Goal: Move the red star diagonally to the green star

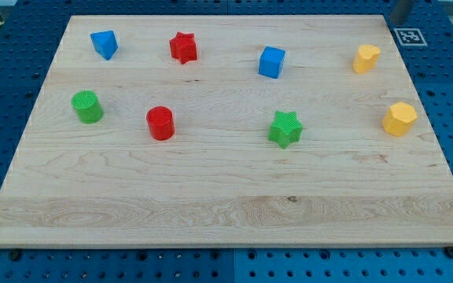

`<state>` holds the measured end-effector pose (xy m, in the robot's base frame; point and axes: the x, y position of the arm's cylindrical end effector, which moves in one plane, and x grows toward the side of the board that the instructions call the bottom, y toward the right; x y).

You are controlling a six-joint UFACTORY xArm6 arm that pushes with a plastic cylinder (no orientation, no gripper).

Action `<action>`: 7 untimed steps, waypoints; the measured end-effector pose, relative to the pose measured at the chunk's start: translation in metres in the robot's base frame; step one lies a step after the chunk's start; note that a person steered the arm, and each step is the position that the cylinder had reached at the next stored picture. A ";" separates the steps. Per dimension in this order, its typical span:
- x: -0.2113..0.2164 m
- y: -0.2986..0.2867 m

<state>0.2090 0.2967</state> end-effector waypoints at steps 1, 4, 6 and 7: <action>0.000 -0.065; 0.001 -0.293; 0.003 -0.399; 0.025 -0.400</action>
<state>0.2344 -0.1034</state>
